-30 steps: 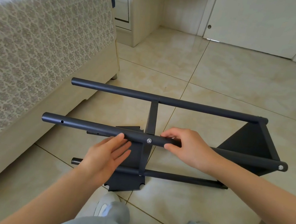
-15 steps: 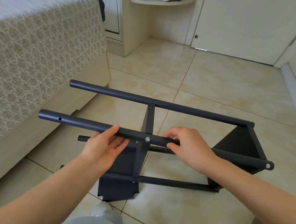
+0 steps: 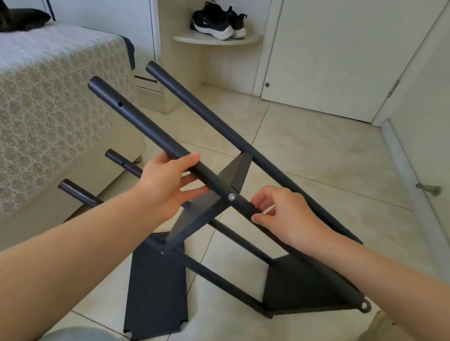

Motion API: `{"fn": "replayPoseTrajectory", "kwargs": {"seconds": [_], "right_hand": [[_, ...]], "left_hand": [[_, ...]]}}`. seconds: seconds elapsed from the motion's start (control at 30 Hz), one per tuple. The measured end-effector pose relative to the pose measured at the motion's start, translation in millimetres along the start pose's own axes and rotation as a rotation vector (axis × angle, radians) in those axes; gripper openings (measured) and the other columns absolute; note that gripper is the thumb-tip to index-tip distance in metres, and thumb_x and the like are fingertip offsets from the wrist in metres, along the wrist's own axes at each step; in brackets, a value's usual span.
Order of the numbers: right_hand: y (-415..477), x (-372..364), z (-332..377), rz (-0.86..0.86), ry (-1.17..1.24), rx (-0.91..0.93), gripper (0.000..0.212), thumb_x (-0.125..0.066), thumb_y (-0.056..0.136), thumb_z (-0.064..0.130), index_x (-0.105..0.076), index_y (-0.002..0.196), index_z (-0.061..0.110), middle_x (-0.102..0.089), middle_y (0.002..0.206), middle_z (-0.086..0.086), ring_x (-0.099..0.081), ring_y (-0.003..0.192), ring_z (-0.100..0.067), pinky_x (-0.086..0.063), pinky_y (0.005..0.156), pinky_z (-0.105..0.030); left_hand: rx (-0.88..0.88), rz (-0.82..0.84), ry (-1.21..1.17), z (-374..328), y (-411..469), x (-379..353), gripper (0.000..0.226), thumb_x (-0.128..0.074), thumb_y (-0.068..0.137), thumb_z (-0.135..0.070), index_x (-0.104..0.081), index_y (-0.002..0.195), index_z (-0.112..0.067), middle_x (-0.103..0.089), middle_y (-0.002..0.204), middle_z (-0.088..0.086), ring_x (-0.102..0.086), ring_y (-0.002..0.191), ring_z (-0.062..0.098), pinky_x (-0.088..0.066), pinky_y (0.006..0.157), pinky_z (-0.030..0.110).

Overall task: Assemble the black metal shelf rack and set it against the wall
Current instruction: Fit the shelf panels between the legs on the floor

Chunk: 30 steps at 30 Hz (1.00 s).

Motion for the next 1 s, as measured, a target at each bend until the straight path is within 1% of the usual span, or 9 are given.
{"fn": "replayPoseTrajectory", "kwargs": {"seconds": [0.17, 0.33, 0.4, 0.53, 0.63, 0.7, 0.8, 0.9, 1.0], "right_hand": [[-10, 20, -13, -0.028, 0.082, -0.093, 0.021, -0.071, 0.089, 0.024, -0.061, 0.108, 0.026, -0.059, 0.097, 0.013, -0.055, 0.073, 0.003, -0.038, 0.055, -0.006], [-31, 32, -27, -0.027, 0.254, -0.182, 0.021, -0.07, 0.09, 0.022, -0.058, 0.107, 0.026, -0.059, 0.095, 0.014, -0.059, 0.076, -0.002, -0.044, 0.056, -0.007], [-39, 36, -32, -0.04, 0.315, -0.217, 0.022, -0.07, 0.09, 0.021, -0.059, 0.109, 0.025, -0.06, 0.098, 0.011, -0.06, 0.079, -0.005, -0.048, 0.062, -0.011], [-57, 35, -49, -0.08, 0.463, -0.308, 0.023, -0.074, 0.087, 0.018, -0.06, 0.105, 0.024, -0.063, 0.096, 0.009, -0.063, 0.083, -0.011, -0.054, 0.065, -0.018], [-69, 26, -58, -0.115, 0.571, -0.365, 0.025, -0.076, 0.085, 0.017, -0.06, 0.102, 0.024, -0.064, 0.098, 0.006, -0.065, 0.089, -0.015, -0.057, 0.071, -0.025], [-74, 19, -58, -0.128, 0.632, -0.385, 0.026, -0.077, 0.083, 0.016, -0.06, 0.1, 0.025, -0.064, 0.097, 0.007, -0.064, 0.087, -0.014, -0.056, 0.066, -0.023], [-78, 8, -55, -0.126, 0.707, -0.414, 0.026, -0.078, 0.083, 0.014, -0.06, 0.098, 0.024, -0.065, 0.095, 0.006, -0.065, 0.086, -0.014, -0.056, 0.063, -0.023], [-82, -1, -50, -0.12, 0.773, -0.424, 0.026, -0.077, 0.083, 0.012, -0.06, 0.099, 0.023, -0.067, 0.098, 0.002, -0.067, 0.092, -0.016, -0.059, 0.074, -0.03], [-87, -9, -46, -0.1, 0.844, -0.437, 0.026, -0.075, 0.085, 0.01, -0.059, 0.102, 0.021, -0.068, 0.101, 0.0, -0.067, 0.095, -0.018, -0.058, 0.082, -0.032]], "left_hand": [[0.007, 0.096, 0.087, -16, -3, -44, 0.036, -0.066, 0.095, -0.008, -0.055, 0.129, -0.014, -0.064, 0.119, 0.01, -0.067, 0.105, 0.03, -0.063, 0.068, 0.049], [-0.024, 0.129, 0.206, -22, -12, -87, 0.024, -0.064, 0.097, -0.008, -0.057, 0.118, -0.016, -0.061, 0.118, 0.009, -0.064, 0.102, 0.026, -0.059, 0.05, 0.04], [-0.06, 0.154, 0.246, -24, -17, -105, 0.029, -0.066, 0.095, -0.006, -0.057, 0.12, -0.018, -0.061, 0.115, 0.008, -0.063, 0.104, 0.025, -0.059, 0.054, 0.042], [-0.12, 0.234, 0.35, -18, -26, -133, 0.042, -0.068, 0.092, -0.001, -0.053, 0.127, -0.018, -0.059, 0.116, 0.007, -0.064, 0.104, 0.024, -0.062, 0.055, 0.041], [-0.146, 0.26, 0.413, -13, -33, -144, 0.053, -0.068, 0.091, 0.0, -0.049, 0.137, -0.018, -0.06, 0.119, 0.008, -0.064, 0.108, 0.026, -0.062, 0.074, 0.053], [-0.176, 0.277, 0.444, -14, -37, -146, 0.052, -0.067, 0.092, 0.0, -0.049, 0.137, -0.018, -0.061, 0.122, 0.009, -0.064, 0.11, 0.028, -0.06, 0.081, 0.057], [-0.236, 0.297, 0.503, -15, -44, -147, 0.049, -0.066, 0.093, -0.002, -0.049, 0.135, -0.02, -0.064, 0.118, 0.007, -0.066, 0.107, 0.026, -0.063, 0.077, 0.046], [-0.288, 0.337, 0.549, -17, -53, -145, 0.044, -0.065, 0.094, -0.003, -0.049, 0.128, -0.026, -0.064, 0.114, 0.005, -0.067, 0.101, 0.021, -0.061, 0.062, 0.031], [-0.314, 0.386, 0.591, -16, -60, -144, 0.044, -0.065, 0.095, -0.004, -0.048, 0.127, -0.029, -0.062, 0.115, 0.003, -0.067, 0.101, 0.021, -0.059, 0.059, 0.026]]}}
Point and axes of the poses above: each hand's wrist, its own y-axis towards the middle knuckle, its own x-axis out of the back of the hand, z = x × y, the point moved 8 cm from there along y, towards the middle knuckle
